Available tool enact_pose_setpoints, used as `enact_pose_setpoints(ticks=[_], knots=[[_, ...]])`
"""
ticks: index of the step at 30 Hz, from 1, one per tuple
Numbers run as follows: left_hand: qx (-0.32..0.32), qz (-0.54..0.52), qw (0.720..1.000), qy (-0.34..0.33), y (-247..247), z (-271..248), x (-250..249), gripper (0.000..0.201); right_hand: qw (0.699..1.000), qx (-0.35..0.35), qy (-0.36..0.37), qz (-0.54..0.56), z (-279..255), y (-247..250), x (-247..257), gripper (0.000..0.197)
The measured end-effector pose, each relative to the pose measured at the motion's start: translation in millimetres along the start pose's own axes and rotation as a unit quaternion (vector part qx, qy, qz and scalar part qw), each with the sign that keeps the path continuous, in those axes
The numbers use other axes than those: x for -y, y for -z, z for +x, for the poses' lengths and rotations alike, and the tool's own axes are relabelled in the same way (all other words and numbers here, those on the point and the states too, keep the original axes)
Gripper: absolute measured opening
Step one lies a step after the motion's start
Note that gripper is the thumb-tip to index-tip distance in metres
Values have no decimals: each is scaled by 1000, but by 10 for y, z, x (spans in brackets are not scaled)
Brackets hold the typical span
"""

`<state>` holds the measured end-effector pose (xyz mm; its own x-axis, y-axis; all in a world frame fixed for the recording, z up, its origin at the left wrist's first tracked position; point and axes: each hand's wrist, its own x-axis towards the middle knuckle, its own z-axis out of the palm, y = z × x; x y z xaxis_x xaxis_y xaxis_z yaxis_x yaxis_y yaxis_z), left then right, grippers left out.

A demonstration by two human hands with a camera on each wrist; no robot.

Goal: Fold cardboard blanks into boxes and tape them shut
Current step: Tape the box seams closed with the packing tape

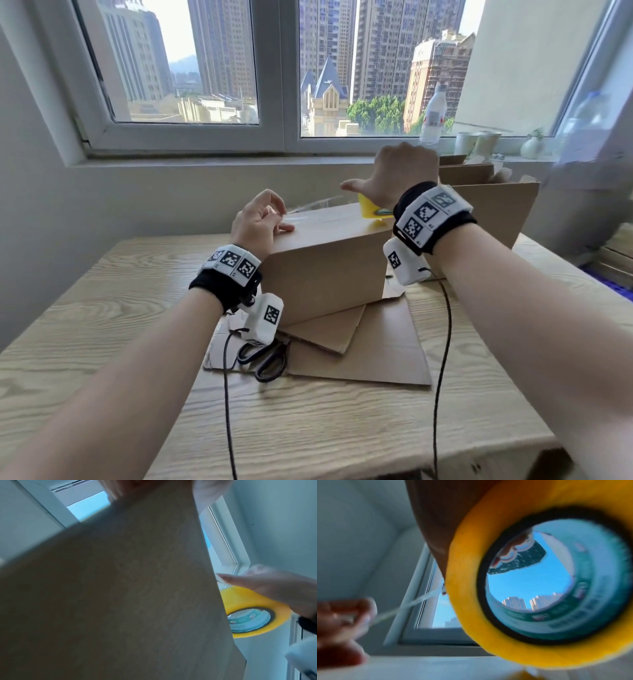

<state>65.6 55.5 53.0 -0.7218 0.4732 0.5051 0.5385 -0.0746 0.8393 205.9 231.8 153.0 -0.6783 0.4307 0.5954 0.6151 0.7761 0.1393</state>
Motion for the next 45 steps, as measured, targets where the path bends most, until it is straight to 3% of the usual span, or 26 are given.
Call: enact_pose_setpoints(ticks=[5, 9, 16, 22, 25, 30, 36, 40, 45], knots=[[-26, -37, 999, -5, -26, -58, -68, 33, 988, 33, 37, -144, 158, -25, 224, 65], [-64, -73, 995, -6, 23, -72, -36, 25, 974, 67, 84, -198, 185, -169, 489, 43], [-123, -224, 967, 4, 23, -131, 40, 26, 967, 108, 78, -218, 165, -176, 651, 68], [-191, -305, 931, 58, 54, -165, -1, 33, 966, 82, 121, -214, 178, -77, 857, 61], [-216, -281, 932, 70, 80, -204, -13, 32, 958, 89, 153, -227, 164, -115, 1020, 50], [-239, -199, 950, 24, 114, -360, -13, 36, 961, 95, 148, -215, 134, -144, 1066, 53], [-267, -162, 950, 35, 82, -380, -68, 35, 956, 110, 139, -234, 106, -83, 1127, 51], [-267, -151, 951, 46, 70, -367, -64, 34, 961, 120, 109, -224, 136, -104, 1076, 59], [-257, -107, 961, -7, -37, -362, -118, 26, 972, 136, 63, -182, 245, -71, 911, 72]])
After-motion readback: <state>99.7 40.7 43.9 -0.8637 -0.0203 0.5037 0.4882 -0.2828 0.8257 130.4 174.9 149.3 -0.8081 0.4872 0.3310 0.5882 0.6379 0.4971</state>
